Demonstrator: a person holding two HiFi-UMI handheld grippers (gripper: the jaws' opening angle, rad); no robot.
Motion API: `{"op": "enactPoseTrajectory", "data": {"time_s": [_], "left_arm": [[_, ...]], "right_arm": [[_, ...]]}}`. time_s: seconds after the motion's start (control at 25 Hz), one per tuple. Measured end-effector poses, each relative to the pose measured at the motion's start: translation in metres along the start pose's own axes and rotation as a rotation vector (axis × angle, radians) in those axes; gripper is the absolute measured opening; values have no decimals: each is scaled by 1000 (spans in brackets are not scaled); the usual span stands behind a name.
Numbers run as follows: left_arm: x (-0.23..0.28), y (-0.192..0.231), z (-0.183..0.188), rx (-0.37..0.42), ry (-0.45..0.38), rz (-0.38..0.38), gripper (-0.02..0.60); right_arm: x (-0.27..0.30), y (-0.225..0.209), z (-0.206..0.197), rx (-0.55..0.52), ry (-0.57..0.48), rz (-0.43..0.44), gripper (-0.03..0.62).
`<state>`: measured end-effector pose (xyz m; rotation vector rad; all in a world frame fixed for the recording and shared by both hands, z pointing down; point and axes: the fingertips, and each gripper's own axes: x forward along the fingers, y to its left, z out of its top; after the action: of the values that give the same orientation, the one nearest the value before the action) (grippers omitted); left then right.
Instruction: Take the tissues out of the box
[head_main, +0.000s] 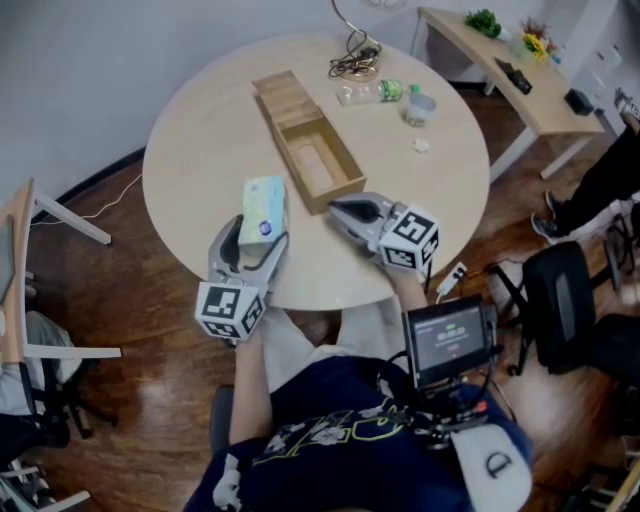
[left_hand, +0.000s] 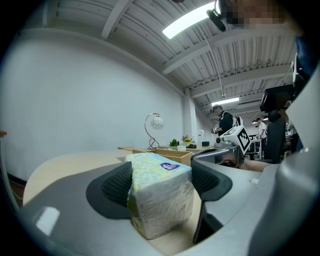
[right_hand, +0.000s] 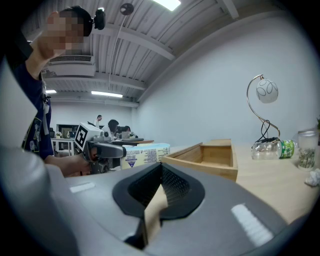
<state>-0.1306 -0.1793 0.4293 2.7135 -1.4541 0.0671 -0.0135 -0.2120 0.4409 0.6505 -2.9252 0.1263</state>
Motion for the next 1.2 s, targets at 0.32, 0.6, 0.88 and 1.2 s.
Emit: {"op": "enactPoseTrajectory", "data": {"time_s": [0.32, 0.6, 0.88, 1.2], "left_arm": [[-1, 0, 1, 4, 2, -4, 360], [0, -1, 1, 4, 5, -4, 362], [0, 0, 3, 4, -1, 0, 376], [-4, 5, 4, 1, -8, 34, 417]], "right_arm": [[0, 0, 0, -1, -2, 3, -3], [0, 1, 0, -2, 2, 1, -3], [1, 0, 1, -1, 0, 1, -3], [1, 2, 2, -4, 2, 0, -3]]}}
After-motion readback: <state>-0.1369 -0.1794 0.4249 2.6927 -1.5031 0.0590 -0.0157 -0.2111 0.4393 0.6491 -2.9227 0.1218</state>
